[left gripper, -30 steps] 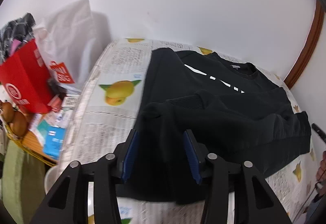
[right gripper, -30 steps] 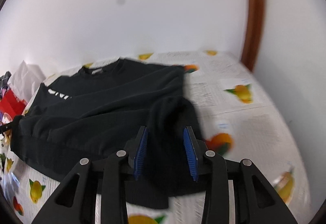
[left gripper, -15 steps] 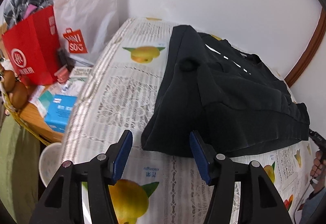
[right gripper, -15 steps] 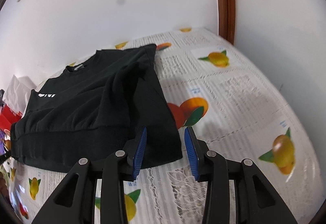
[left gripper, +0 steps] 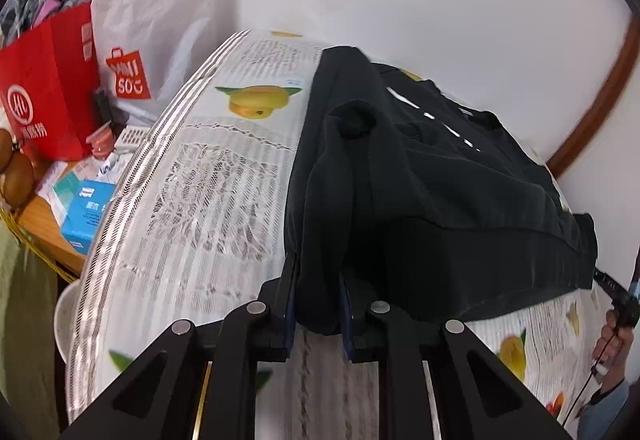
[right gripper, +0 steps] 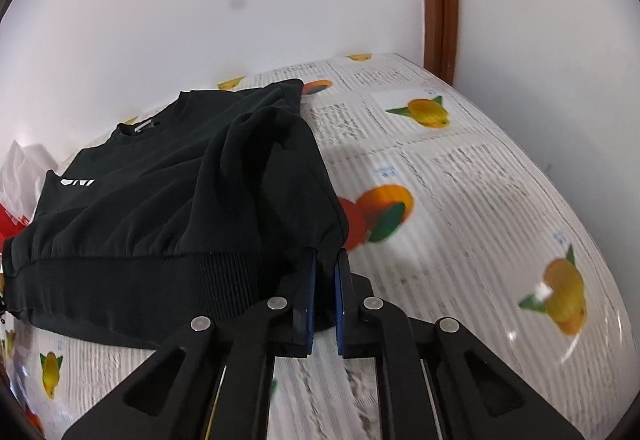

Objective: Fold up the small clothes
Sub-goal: 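Lift the hem with both grippers and fold it toward the collar, then lay the hem over the body and open both grippers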

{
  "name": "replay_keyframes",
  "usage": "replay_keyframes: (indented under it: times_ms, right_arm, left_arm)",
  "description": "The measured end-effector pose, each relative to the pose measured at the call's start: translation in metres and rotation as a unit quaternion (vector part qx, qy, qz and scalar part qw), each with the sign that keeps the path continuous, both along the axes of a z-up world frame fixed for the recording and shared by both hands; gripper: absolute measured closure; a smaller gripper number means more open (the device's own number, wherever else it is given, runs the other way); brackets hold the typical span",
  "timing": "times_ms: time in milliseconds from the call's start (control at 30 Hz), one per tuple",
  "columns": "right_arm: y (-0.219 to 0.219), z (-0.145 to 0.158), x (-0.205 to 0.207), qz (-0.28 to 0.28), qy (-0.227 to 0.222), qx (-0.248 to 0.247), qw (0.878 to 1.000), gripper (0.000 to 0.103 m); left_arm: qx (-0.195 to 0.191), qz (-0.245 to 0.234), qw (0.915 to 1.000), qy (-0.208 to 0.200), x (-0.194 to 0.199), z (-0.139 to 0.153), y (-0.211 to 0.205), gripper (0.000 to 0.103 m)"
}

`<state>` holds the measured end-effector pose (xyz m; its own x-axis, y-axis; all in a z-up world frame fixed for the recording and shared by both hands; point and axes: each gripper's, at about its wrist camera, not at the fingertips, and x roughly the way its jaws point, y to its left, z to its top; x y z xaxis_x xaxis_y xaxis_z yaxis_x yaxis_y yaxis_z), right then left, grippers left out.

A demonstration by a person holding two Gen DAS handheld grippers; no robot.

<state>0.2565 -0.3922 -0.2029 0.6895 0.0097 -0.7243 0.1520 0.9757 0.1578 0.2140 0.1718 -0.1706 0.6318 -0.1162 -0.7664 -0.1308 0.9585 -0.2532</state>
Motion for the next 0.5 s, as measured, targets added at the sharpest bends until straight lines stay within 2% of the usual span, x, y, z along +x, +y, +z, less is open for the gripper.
replay_keyframes:
  times_ms: [167,500]
  right_arm:
    - [-0.01,0.003,-0.028,-0.008,0.001,-0.003,1.0,0.096]
    - [-0.041,0.003,-0.105,-0.027,0.015,-0.005,0.999,0.095]
  left_arm:
    - [0.02,-0.024,0.9995,0.009,-0.023,0.005,-0.015,0.087]
    - [0.02,-0.053,0.9981,0.024,-0.083,0.004,-0.046,0.086]
